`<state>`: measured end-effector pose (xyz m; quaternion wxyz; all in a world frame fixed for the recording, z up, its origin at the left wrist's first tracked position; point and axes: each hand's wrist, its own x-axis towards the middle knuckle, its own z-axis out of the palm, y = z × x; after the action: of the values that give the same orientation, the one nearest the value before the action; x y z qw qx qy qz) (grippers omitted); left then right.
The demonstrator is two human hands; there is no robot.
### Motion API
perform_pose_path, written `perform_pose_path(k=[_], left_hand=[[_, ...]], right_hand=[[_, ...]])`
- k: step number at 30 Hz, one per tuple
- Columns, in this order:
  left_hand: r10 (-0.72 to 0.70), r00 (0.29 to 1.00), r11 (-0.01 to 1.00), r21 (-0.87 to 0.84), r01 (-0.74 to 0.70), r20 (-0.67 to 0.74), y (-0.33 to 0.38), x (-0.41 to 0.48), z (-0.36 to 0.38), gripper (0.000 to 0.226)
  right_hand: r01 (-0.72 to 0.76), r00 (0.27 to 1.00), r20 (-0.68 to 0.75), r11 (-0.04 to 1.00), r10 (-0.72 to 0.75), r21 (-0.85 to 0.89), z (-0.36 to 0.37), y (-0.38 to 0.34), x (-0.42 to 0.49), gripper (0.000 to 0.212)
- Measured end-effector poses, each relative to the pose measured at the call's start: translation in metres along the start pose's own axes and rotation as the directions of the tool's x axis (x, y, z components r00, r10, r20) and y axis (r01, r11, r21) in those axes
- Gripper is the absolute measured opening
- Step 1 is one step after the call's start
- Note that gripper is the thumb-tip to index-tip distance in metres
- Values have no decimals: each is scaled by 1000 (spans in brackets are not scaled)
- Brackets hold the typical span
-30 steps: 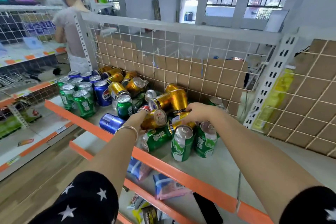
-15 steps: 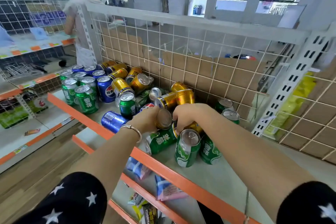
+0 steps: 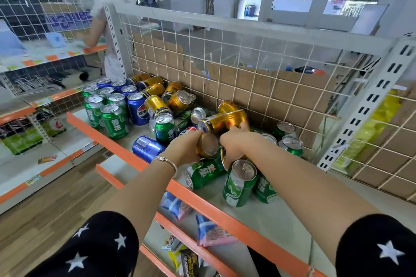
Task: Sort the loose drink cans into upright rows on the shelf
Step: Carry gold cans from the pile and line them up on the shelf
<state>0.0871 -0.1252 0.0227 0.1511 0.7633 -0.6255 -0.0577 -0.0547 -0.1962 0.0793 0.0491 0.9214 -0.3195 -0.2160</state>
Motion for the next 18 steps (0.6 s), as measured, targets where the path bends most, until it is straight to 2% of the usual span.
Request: perform_pose_path(k=[4, 6, 8, 11, 14, 16, 18], left_hand=[[-79, 993, 992, -100, 71, -83, 10, -3, -7, 46], [-125, 985, 963, -252, 92, -118, 14, -5, -12, 51], [-195, 974, 891, -436, 127, -114, 17, -8, -16, 59], [-225, 965, 817, -566, 111, -135, 22, -9, -21, 64], [-226, 959, 749, -660, 58, -173, 35, -12, -29, 61], [-259, 950, 656, -754, 43, -172, 46, -15, -34, 54], [-255, 960, 527, -849, 35, -119, 62, -17, -39, 45]], right_hand=[[-76, 992, -81, 971, 96, 227, 9, 18, -9, 65], [-77, 973, -181, 939, 144, 335, 7, 24, -15, 71], [-71, 944, -259, 891, 205, 448, 4, 29, -22, 77], [-48, 885, -317, 744, 341, 666, 6, 39, -31, 78], [86, 807, -379, 545, 453, 834, 10, 48, -45, 74], [196, 759, -397, 400, 515, 895, 10, 53, -59, 59], [261, 726, -388, 295, 568, 919, 10, 57, -75, 58]])
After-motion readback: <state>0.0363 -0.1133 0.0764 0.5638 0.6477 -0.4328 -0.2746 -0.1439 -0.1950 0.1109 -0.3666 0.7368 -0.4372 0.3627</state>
